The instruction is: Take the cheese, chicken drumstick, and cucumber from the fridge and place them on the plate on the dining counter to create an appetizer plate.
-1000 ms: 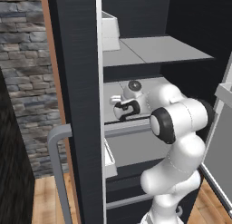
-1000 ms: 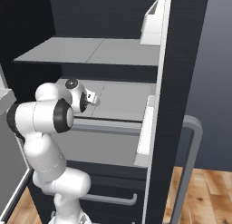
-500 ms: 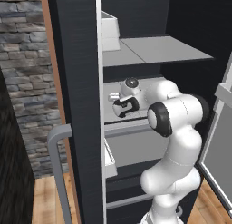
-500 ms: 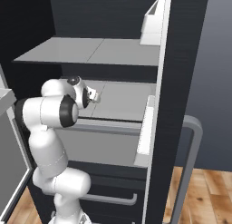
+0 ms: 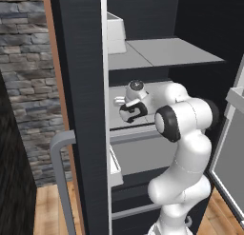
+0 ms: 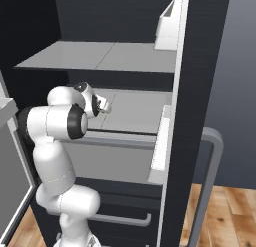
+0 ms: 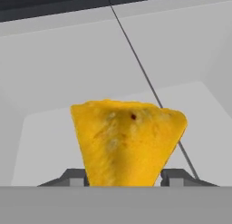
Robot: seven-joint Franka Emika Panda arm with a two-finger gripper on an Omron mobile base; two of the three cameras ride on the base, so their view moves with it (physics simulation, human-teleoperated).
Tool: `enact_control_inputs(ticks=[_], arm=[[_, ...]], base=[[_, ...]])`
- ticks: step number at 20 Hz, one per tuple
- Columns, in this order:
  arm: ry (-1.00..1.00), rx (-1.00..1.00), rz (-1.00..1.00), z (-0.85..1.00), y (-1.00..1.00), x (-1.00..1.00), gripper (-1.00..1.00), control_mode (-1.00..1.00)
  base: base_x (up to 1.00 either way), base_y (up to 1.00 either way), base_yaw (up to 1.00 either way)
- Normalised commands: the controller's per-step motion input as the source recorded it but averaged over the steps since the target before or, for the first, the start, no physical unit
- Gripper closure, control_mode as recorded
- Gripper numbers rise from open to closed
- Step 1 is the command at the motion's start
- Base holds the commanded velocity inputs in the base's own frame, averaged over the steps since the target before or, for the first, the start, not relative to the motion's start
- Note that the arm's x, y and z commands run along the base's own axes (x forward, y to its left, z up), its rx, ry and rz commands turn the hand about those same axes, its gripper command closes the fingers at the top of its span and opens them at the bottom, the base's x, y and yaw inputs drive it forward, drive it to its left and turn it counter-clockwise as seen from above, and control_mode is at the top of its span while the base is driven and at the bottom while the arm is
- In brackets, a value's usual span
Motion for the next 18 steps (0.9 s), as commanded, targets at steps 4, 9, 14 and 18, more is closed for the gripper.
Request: enact_control_inputs(ticks=[4,9,14,18], arm=[[0.00,0.00,-0.02,-0.28,-0.18,0.00,1.00,-1.00],[0.00,0.00,0.00,-0.04,-0.02,-0.06,1.00,-1.00],[-0.23,0.00,0.02,-0.09,-0.13,-0.90,1.00,-1.00],[-0.21,0.00,0.08,0.05,-0.13,-1.00,1.00,-1.00]], base=[[0.00,0.00,0.00],[0.00,0.00,0.00],[0.00,0.00,0.00],[0.00,0.00,0.00]])
